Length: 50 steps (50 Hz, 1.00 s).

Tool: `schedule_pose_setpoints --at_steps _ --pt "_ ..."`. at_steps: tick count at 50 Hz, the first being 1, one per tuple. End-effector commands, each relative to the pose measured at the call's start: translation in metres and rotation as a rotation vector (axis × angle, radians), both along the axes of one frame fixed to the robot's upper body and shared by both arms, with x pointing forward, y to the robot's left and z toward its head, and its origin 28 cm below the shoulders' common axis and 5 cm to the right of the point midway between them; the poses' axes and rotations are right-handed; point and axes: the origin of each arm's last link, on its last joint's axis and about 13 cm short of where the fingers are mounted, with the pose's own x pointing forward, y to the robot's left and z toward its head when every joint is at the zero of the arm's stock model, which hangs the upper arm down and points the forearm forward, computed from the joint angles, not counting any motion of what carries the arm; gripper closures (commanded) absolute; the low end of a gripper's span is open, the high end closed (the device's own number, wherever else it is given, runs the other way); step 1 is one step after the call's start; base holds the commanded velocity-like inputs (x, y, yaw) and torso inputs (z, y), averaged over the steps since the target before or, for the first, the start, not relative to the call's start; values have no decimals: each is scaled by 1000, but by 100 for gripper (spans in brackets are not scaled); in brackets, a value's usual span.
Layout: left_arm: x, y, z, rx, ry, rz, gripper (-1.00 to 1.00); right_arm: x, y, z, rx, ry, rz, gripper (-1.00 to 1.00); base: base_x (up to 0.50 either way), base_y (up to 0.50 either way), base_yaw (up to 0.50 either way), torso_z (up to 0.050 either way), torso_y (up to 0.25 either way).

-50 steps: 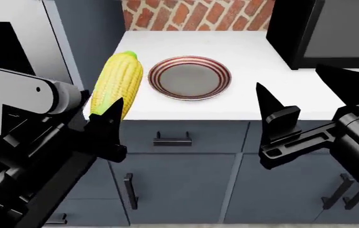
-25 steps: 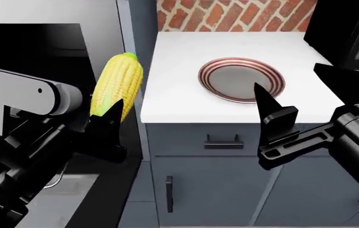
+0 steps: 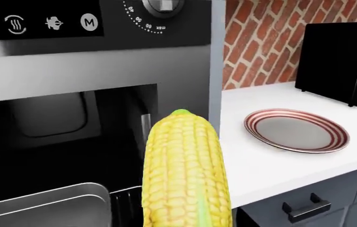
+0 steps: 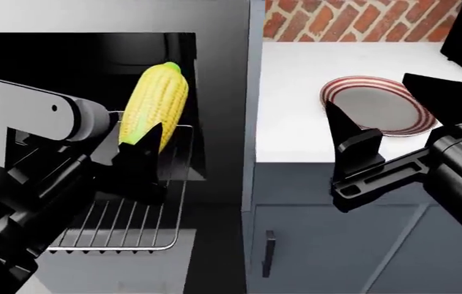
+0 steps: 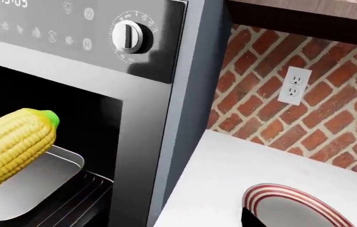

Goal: Place the corn on the rack of the oven.

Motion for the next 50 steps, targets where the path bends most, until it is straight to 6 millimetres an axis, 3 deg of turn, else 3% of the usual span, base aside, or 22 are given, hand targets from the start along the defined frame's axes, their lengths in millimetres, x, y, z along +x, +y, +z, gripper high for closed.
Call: schedule_pose_setpoints --at_steps 1,50 --pt "3 0 3 -14 -3 9 100 4 0 5 -14 0 4 -100 38 500 0 0 0" --pt "7 -2 -1 -10 19 2 100 6 -2 3 -14 7 8 -100 39 500 0 0 1"
